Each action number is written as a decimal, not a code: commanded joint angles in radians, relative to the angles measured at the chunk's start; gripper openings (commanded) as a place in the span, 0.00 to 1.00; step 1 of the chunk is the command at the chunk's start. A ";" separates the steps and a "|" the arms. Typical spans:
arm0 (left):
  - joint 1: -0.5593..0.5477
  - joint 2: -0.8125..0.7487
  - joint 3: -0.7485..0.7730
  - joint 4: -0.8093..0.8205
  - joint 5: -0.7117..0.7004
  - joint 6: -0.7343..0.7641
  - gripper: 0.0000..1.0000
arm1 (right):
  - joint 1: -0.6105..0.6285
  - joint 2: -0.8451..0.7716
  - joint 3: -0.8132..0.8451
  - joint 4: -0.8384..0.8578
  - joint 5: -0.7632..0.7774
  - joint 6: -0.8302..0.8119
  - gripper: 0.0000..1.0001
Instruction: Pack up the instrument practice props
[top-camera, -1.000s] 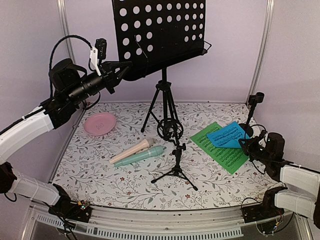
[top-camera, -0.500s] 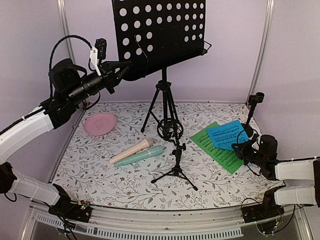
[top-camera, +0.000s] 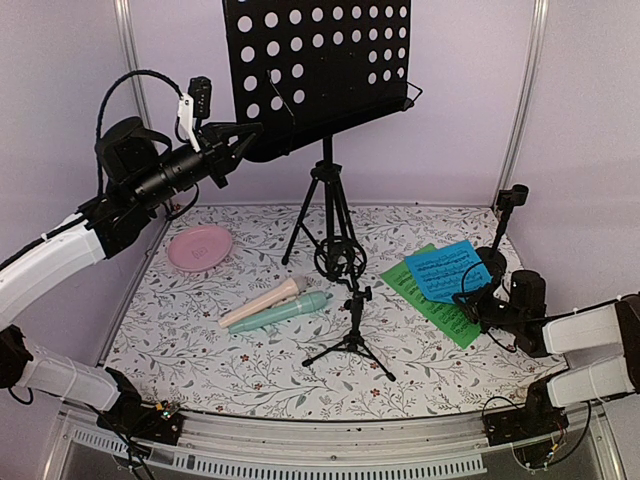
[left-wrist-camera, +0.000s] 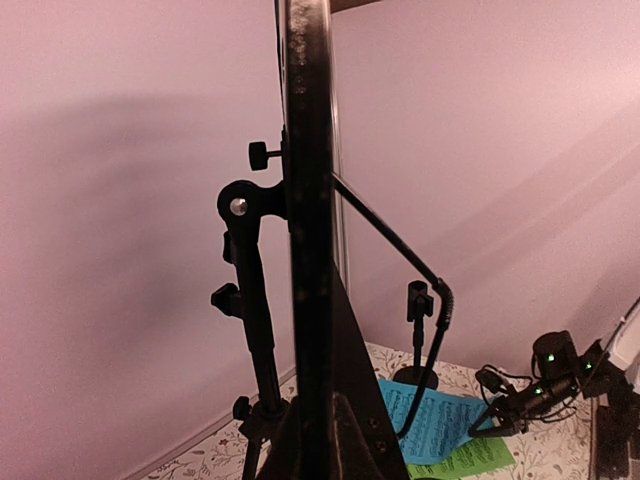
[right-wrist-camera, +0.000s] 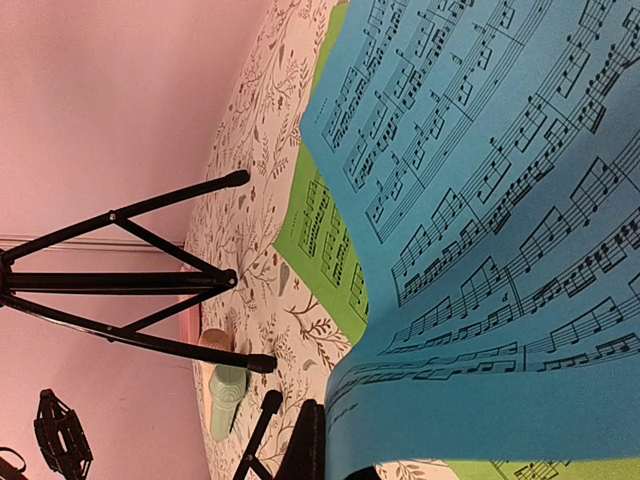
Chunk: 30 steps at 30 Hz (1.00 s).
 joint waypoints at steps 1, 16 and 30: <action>-0.001 -0.041 0.010 0.063 -0.004 0.042 0.00 | 0.008 0.021 0.021 0.030 -0.029 -0.053 0.00; -0.001 -0.040 0.007 0.066 -0.007 0.044 0.00 | 0.008 0.118 0.026 0.074 -0.160 -0.164 0.27; -0.001 -0.054 -0.008 0.081 -0.016 0.049 0.27 | 0.078 -0.030 -0.012 0.067 -0.271 -0.168 0.63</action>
